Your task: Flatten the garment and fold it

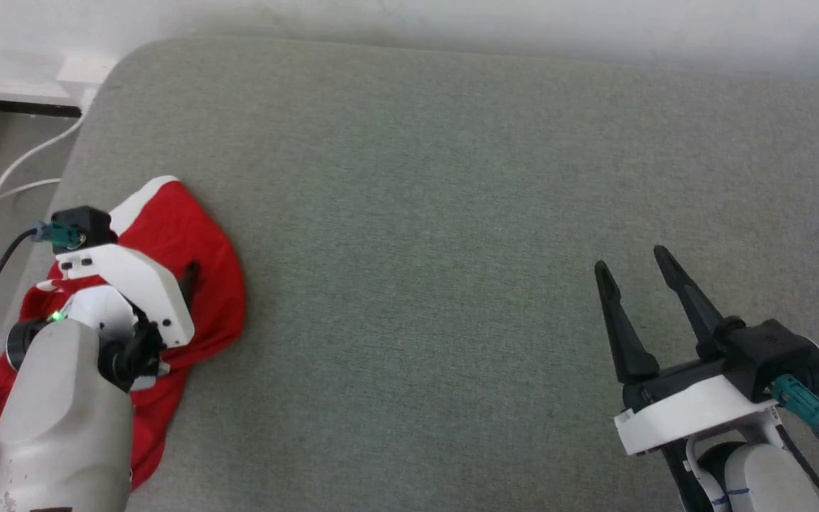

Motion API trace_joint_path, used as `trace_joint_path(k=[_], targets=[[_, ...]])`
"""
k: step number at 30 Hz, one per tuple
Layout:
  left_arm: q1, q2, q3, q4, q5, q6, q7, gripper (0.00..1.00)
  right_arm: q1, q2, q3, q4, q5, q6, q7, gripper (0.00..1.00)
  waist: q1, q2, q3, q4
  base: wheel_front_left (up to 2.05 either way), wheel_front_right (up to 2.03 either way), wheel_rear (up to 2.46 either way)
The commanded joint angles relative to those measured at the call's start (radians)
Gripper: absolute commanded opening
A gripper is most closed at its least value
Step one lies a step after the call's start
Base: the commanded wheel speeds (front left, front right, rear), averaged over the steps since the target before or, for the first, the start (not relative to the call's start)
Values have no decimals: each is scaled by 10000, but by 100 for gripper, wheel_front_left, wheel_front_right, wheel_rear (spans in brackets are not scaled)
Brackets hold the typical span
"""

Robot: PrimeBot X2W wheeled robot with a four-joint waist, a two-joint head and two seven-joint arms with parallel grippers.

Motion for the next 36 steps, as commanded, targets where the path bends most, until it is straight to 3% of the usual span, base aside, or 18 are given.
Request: trace_joint_path(k=[1, 5, 6, 7, 8, 9, 14, 19, 22, 25, 30, 36], targets=[[-232, 95, -44, 215, -141, -53, 197, 100, -204, -22, 43, 17, 96, -8, -86, 100, -1, -1, 270, -282, 0, 0, 0], [-420, 307, -241, 1029, -361, -79, 1693, 100, -325, -33, 111, 124, 270, -8, -192, 100, -1, -1, 380, -373, 0, 0, 0], [-473, 355, -282, 1171, -404, -82, 1978, 82, -350, -39, 127, 152, 294, -8, -219, 100, -1, -1, 390, -381, 0, 0, 0], [-527, 385, -298, 1285, -461, -68, 2204, 39, -373, -39, 139, 178, 325, -8, -253, 100, -1, -1, 395, -383, 0, 0, 0], [-572, 417, -320, 1374, -510, -74, 2382, 7, -393, -40, 160, 210, 353, -8, -280, 100, -1, -1, 387, -389, 0, 0, 0], [-610, 449, -328, 1435, -574, -89, 2485, 0, -405, -39, 184, 234, 370, -8, -329, 100, -1, -1, 355, -388, 0, 0, 0], [-720, 643, -469, 1714, -864, -182, 3058, 0, -463, -31, 317, 238, 456, -9, -685, 100, -1, -1, 189, -351, 0, 0, 0], [-902, 1061, -683, 1488, -823, -259, 2539, 0, -387, 2, 354, 446, 578, -9, -858, 100, -1, -1, -235, -289, 0, 0, 0], [-1134, 1402, -899, 1104, -499, -257, 1588, 0, -232, 31, 299, 559, 651, -9, -942, 100, -1, -1, -589, -221, 0, 0, 0], [-1374, 1597, -1041, 525, 56, 84, 155, 0, -31, 56, 158, 652, 656, -9, -972, 100, -1, -1, -1026, -197, 0, 0, 0], [-1775, 1539, -1389, -284, 695, 226, -1909, 0, 217, 82, -68, 674, 668, -9, -981, 100, -1, -1, -1584, -404, 0, 0, 0], [-2012, 1128, -1958, -1237, 1216, 195, -3806, 0, 451, 86, -334, 626, 817, -9, -927, 100, -1, -1, -1982, -1155, 0, 0, 0]])
